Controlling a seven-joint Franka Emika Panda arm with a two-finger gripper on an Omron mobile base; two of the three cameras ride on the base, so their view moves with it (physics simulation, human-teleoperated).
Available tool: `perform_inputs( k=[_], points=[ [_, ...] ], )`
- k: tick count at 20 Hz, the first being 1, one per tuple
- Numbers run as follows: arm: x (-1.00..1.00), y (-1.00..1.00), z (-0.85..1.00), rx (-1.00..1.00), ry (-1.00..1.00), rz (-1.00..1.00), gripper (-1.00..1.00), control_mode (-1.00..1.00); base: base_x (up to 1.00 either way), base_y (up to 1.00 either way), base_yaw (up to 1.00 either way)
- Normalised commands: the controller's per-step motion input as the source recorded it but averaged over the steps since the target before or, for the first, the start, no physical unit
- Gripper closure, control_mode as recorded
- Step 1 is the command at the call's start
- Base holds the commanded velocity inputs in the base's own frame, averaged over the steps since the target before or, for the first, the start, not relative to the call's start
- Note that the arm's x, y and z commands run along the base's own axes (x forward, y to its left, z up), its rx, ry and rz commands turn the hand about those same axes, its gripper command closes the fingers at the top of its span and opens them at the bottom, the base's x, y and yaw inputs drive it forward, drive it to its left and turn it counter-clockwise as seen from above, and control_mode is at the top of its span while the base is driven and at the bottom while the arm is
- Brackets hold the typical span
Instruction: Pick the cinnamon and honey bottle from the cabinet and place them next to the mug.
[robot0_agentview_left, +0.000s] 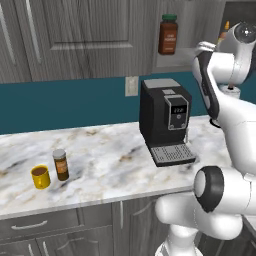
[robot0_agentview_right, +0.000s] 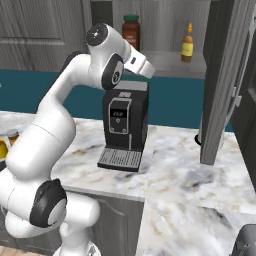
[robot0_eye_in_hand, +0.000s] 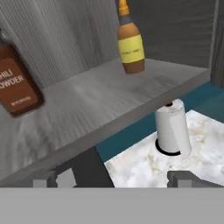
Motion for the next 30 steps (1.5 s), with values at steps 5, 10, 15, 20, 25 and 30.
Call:
perform_inputs(
  k=[5,10,15,20,25,30],
  points=[
    [0.47,-0.05,-0.01,-0.05,0.0,0.0,-1.0,-1.0,0.0,0.0,0.0],
    [0.31,-0.25,0.0,0.0,0.0,0.0,-1.0,-1.0,0.0,0.0,0.0],
    [0.32,-0.39,0.12,0.0,0.0,0.0,-1.0,-1.0,0.0,0.0,0.0],
    [0.45,-0.42,0.02,0.0,0.0,0.0,-1.0,-1.0,0.0,0.0,0.0],
    [0.32,-0.36,0.0,0.0,0.0,0.0,-1.0,-1.0,0.0,0.0,0.0],
    [0.0,-0.18,0.0,0.0,0.0,0.0,-1.0,-1.0,0.0,0.0,0.0]
  ],
)
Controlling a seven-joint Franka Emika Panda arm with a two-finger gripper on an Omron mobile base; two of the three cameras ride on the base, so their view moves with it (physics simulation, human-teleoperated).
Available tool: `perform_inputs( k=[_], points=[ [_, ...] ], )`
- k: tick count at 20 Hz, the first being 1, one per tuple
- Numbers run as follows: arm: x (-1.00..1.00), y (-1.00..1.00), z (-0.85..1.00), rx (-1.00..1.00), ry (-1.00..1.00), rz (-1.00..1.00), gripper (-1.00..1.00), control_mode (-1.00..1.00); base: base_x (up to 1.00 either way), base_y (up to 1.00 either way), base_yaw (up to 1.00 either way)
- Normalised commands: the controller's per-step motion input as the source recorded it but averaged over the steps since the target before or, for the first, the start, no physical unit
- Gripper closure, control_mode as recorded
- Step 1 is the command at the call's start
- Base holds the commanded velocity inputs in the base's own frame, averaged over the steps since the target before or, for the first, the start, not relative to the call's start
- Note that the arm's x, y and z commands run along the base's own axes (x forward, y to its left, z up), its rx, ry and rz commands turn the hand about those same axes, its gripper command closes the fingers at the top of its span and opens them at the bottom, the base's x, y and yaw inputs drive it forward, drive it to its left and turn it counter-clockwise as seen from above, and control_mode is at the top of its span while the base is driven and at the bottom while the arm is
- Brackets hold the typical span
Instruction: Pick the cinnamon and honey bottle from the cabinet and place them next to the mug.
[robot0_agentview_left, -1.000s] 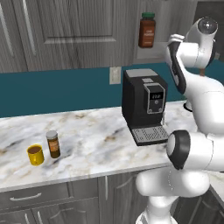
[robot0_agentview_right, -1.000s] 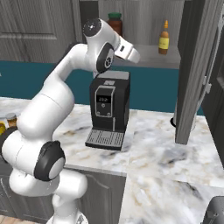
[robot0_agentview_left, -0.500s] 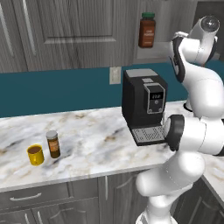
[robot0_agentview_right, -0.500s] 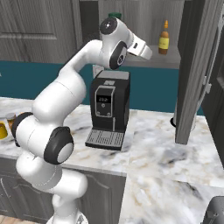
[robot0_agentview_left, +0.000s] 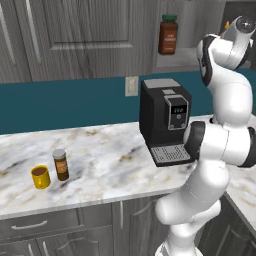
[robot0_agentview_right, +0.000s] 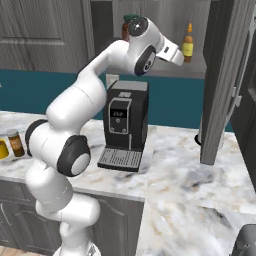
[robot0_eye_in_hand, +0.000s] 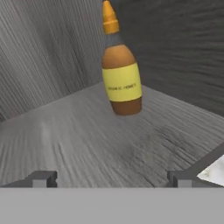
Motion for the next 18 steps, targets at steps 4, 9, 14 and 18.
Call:
perform_inputs(
  k=[4,9,14,18],
  points=[
    [0.06,-0.24,0.06,-0.01,0.0,0.0,-1.0,-1.0,0.0,0.0,0.0],
    [0.1,-0.12,0.02,-0.01,0.0,0.0,-1.0,-1.0,0.0,0.0,0.0],
    [0.17,-0.03,0.0,0.0,0.0,0.0,-1.0,-1.0,0.0,0.0,0.0],
    [0.16,-0.08,0.0,0.0,0.0,0.0,-1.0,-1.0,0.0,0.0,0.0]
  ],
)
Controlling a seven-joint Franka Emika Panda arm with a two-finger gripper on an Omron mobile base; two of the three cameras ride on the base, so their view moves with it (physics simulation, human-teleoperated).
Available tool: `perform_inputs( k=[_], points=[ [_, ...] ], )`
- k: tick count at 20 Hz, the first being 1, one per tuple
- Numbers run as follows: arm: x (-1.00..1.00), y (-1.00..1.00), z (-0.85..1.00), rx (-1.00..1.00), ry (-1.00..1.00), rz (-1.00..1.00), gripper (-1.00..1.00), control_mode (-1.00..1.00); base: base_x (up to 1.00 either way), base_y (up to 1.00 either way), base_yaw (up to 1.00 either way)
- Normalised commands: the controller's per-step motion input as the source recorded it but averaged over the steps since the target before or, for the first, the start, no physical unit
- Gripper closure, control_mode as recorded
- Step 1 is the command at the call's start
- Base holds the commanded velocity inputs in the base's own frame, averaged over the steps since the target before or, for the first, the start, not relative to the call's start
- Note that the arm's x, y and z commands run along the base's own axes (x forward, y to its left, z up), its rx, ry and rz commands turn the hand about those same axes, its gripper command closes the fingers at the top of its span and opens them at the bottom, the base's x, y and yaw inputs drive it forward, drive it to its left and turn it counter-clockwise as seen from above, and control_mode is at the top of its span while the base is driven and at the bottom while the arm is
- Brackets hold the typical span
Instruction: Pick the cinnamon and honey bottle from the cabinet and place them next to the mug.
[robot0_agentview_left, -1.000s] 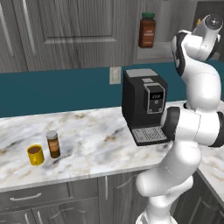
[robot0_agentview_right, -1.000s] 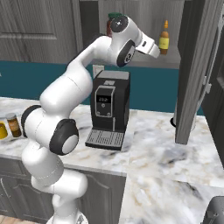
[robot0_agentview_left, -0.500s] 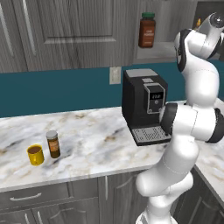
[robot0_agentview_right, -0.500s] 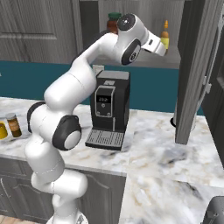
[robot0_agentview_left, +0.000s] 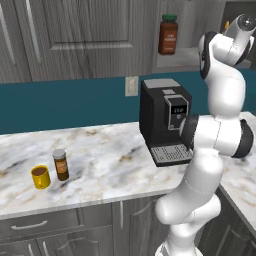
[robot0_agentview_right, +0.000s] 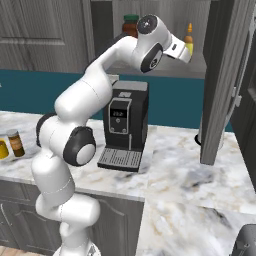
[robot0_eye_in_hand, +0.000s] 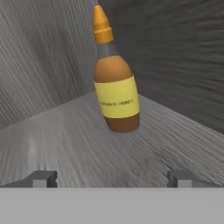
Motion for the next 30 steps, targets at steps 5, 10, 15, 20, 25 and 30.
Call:
perform_inputs(
  k=[5,10,15,20,25,30],
  points=[
    [0.09,-0.22,0.0,0.0,0.0,-0.01,-1.0,-1.0,0.0,0.0,0.0],
    [0.09,-0.15,0.0,-0.01,0.0,-0.02,-1.0,-1.0,0.0,0.0,0.0],
    [0.28,-0.06,0.0,0.0,0.0,-0.01,-1.0,-1.0,0.0,0.0,0.0],
    [0.37,-0.15,0.0,0.0,0.0,0.0,-1.0,-1.0,0.0,0.0,0.0],
    [0.11,-0.14,0.06,0.0,0.0,0.0,-1.0,-1.0,0.0,0.0,0.0],
    [0.0,-0.11,0.09,0.0,0.0,0.0,-1.0,-1.0,0.0,0.0,0.0]
  ],
)
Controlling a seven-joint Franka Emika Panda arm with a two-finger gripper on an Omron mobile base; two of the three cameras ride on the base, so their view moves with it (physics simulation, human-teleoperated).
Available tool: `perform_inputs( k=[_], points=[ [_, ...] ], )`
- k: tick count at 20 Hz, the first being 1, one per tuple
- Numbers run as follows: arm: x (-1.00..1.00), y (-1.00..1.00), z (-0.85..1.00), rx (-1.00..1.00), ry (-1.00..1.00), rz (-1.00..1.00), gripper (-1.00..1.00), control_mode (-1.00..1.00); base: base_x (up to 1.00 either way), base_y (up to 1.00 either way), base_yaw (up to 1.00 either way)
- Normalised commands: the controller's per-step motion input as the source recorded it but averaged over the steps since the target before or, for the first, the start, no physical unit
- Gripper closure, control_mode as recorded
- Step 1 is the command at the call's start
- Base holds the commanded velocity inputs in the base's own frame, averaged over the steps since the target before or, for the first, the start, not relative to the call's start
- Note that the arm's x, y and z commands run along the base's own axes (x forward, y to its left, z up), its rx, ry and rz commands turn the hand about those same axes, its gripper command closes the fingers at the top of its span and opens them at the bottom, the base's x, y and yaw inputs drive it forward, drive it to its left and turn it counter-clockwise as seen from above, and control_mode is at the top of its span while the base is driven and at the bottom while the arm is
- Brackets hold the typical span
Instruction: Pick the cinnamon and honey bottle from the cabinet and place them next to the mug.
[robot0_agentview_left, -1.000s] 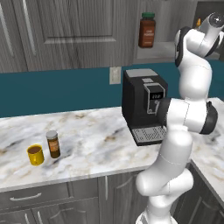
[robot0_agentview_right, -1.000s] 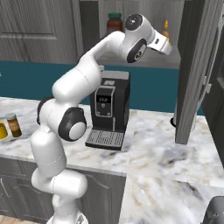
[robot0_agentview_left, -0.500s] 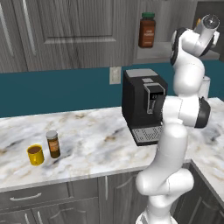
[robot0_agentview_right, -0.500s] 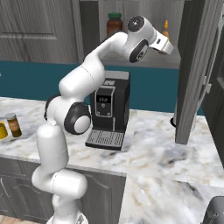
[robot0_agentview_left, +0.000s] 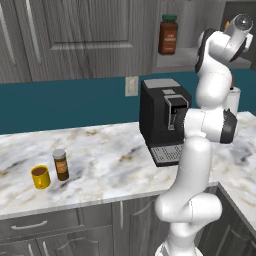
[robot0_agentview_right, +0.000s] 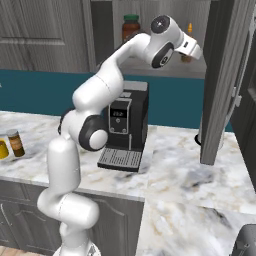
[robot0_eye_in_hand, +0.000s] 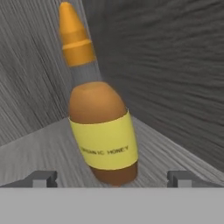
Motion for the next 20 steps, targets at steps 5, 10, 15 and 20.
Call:
perform_inputs(
  k=[5,10,15,20],
  points=[
    [0.07,-0.03,0.0,0.0,0.0,0.0,-1.0,-1.0,0.0,0.0,0.0],
    [0.02,0.0,0.0,0.0,0.0,0.0,-1.0,-1.0,0.0,0.0,0.0],
    [0.0,0.0,-0.06,0.0,0.0,0.0,-1.0,-1.0,0.0,0.0,0.0],
    [0.05,0.0,-0.14,0.0,0.0,0.0,-1.0,-1.0,0.0,0.0,0.0]
  ],
)
